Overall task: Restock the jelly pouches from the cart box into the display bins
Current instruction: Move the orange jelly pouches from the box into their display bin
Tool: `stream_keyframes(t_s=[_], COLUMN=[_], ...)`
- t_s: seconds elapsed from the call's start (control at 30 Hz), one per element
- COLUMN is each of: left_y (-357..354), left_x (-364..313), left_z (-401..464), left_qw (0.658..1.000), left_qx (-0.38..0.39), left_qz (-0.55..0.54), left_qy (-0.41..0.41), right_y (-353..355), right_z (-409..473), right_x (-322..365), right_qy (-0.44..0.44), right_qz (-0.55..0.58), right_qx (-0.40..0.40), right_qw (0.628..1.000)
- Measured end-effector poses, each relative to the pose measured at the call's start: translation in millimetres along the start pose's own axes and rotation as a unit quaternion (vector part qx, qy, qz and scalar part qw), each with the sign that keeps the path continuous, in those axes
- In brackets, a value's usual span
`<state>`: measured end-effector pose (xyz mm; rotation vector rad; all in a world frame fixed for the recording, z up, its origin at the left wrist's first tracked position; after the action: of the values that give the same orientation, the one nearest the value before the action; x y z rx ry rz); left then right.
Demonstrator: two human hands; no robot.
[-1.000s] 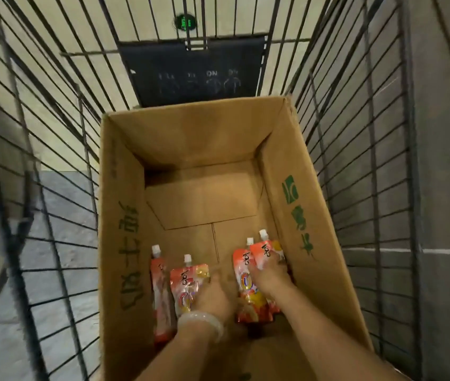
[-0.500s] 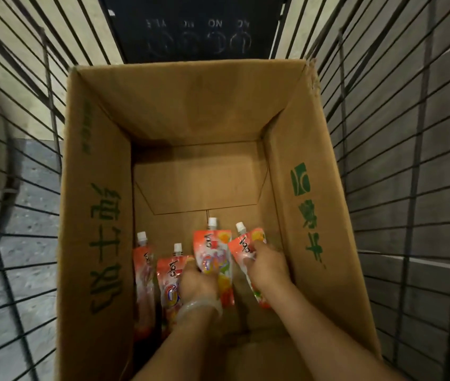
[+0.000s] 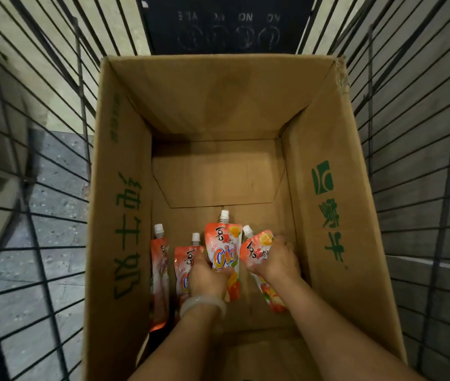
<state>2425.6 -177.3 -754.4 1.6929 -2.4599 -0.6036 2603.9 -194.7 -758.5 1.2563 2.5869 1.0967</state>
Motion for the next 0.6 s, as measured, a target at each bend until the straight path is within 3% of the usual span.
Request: stream_keyframes(t_s=[0.2, 0.37, 0.5, 0.6], left_y=[15, 48, 78, 97], left_x=[3, 5, -13, -43], left_z=[-16, -46, -85, -120], left_qw=[0.998, 0.996, 0.993, 0.982], left_qx=[0.038, 0.059, 0.084, 0.103], left_qz=[-0.040, -0.033, -0.082, -0.120], left_qy=[0.040, 0.063, -0.017, -0.105], right_y=[-9, -3, 45, 92], right_z=[-23, -51, -72, -92], right_x=[-6, 3, 39, 68], right_qy=[0.001, -0.024, 0.052, 0.125], right_qz=[0.059, 0.310, 0.425, 0.452], right_qx=[0.078, 0.101, 0.085, 0.053], right_qw=[0.995, 0.945, 0.900, 0.882])
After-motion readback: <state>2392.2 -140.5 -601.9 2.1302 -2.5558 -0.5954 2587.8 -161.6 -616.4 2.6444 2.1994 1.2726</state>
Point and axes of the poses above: each hand's wrist, its own z-axis towards the middle knuckle, its own y-axis out of the back of the hand, x = y × z, the point moved 7 cm from there along z, towards the middle knuckle, and after that the axes turned 14 degrees about y, right-handed, at the moved point
